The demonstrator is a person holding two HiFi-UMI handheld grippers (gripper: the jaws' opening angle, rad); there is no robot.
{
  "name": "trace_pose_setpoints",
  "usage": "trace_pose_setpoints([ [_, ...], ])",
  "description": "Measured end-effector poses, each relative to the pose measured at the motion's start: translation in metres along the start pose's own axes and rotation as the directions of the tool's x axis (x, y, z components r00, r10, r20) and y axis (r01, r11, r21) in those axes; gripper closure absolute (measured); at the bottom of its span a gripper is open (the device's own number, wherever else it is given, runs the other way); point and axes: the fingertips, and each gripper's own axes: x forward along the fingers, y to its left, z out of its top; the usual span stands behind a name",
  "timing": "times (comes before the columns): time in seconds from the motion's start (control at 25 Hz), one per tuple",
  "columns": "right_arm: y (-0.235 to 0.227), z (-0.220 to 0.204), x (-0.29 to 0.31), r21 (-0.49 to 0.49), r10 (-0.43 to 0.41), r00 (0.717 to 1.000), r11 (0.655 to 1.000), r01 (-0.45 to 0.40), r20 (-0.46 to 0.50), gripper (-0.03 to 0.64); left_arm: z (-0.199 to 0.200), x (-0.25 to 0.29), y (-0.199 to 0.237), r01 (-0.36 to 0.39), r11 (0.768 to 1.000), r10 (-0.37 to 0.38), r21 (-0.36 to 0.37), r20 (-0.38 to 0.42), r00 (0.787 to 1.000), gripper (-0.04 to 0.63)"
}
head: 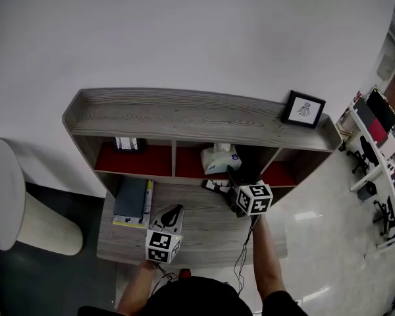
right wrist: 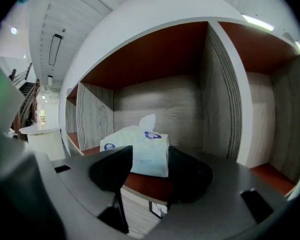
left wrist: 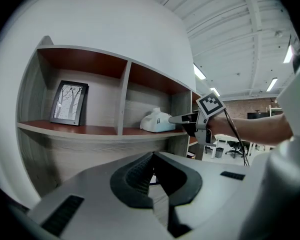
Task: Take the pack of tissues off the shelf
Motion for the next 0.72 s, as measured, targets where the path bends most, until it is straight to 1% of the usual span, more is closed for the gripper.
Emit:
trace_pose_setpoints([
  [0.24, 0.0014, 0.0014, 0.0031, 0.008, 0.011, 1.0, 1.0, -0.011, -0.014, 0.393, -0.0002, -0.0016, 0.002, -0.01, 1.0, 0.01, -0.004, -0.004, 1.0, 0.589],
  [0.28, 0.0017, 0.0012, 0.003, 0.008, 0.015, 1.0, 1.0, -0.015, -0.02, 0.408, -0.0003, -0.0016, 0.0018, -0.011, 1.0, 0.011, -0.005, -0.005, 1.0, 0.589],
  [0.32, 0.0019, 0.001, 0.0029, 0.003, 0.017, 1.0, 1.0, -0.017, -0.025, 0.455, -0.0005, -0.0016, 0.0016, -0.012, 1.0, 0.012, -0.006, -0.007, 1.0, 0.589],
  [0.36, 0.0019, 0.0008, 0.0028, -0.005, 0.016, 0.999, 1.0, -0.016, -0.029, 0.482, -0.0007, -0.0016, 0.0014, -0.013, 1.0, 0.013, -0.006, -0.008, 1.0, 0.589],
  [0.4, 0.002, 0.0004, 0.0028, -0.014, 0.013, 0.999, 1.0, -0.014, -0.032, 0.529, -0.0011, -0.0016, 0.0013, -0.015, 1.0, 0.015, -0.006, -0.008, 1.0, 0.589],
  [0.44, 0.0024, -0.0002, 0.0028, -0.022, 0.013, 0.999, 1.0, -0.014, -0.034, 0.552, -0.0015, -0.0017, 0.0012, -0.017, 1.0, 0.017, -0.005, -0.008, 1.0, 0.589],
  [0.56, 0.006, -0.0021, 0.0012, -0.031, 0.023, 0.999, 0.999, -0.025, -0.038, 0.576, -0.0027, -0.0037, 0.0007, -0.022, 1.0, 0.022, -0.004, -0.01, 1.0, 0.589],
  [0.72, 0.0083, -0.0005, -0.0025, -0.027, 0.038, 0.999, 0.999, -0.039, -0.03, 0.586, -0.0028, -0.0057, -0.0006, -0.029, 1.0, 0.028, -0.002, -0.011, 1.0, 0.589],
])
